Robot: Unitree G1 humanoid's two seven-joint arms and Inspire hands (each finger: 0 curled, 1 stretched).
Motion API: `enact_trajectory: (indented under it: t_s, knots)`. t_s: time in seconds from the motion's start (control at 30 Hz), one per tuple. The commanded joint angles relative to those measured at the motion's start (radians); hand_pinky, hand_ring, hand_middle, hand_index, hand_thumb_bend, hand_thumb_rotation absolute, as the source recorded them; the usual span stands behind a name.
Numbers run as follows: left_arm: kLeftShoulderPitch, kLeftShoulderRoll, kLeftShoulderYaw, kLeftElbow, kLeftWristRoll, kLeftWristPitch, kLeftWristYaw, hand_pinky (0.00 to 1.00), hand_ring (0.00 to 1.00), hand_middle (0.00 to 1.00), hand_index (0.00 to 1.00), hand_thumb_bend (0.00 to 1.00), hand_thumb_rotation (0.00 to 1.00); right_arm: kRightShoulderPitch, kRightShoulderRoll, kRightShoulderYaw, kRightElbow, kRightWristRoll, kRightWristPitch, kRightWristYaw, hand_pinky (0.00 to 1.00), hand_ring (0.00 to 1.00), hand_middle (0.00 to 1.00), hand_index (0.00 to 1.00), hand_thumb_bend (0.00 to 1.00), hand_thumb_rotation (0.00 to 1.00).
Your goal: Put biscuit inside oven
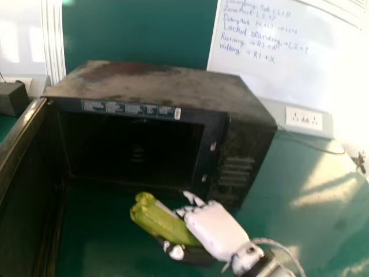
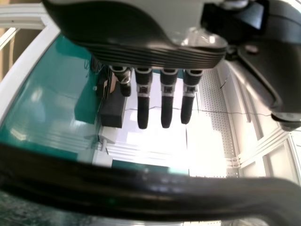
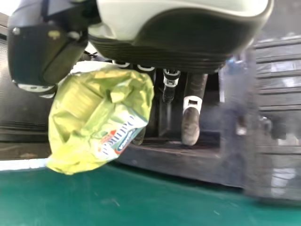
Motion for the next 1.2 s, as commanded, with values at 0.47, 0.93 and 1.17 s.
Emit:
enact_trajectory:
  t_s: [0.47,0.93,1.17]
  knots:
    - [0.018,-0.066,-0.019,-0.004,0.002,-0.016,-0.010,0.85,0.78,0.83,0.86,0.80,0.89,-0.193,0.129,0.111,0.135,-0.058,0.030,0.008,0.18,0.36,0.60,0.49,0.50,0.05]
    - [0.024,-0.070,-0.031,-0.004,0.005,-0.020,-0.015,0.80,0.75,0.81,0.85,0.79,0.86,-0.334,0.230,0.187,0.292,-0.127,0.078,-0.057,0.19,0.37,0.60,0.49,0.50,0.05]
    - [0.027,-0.069,-0.034,-0.002,-0.001,-0.021,-0.021,0.81,0.76,0.81,0.84,0.80,0.85,-0.420,0.273,0.213,0.402,-0.139,0.105,-0.093,0.19,0.37,0.60,0.49,0.50,0.05]
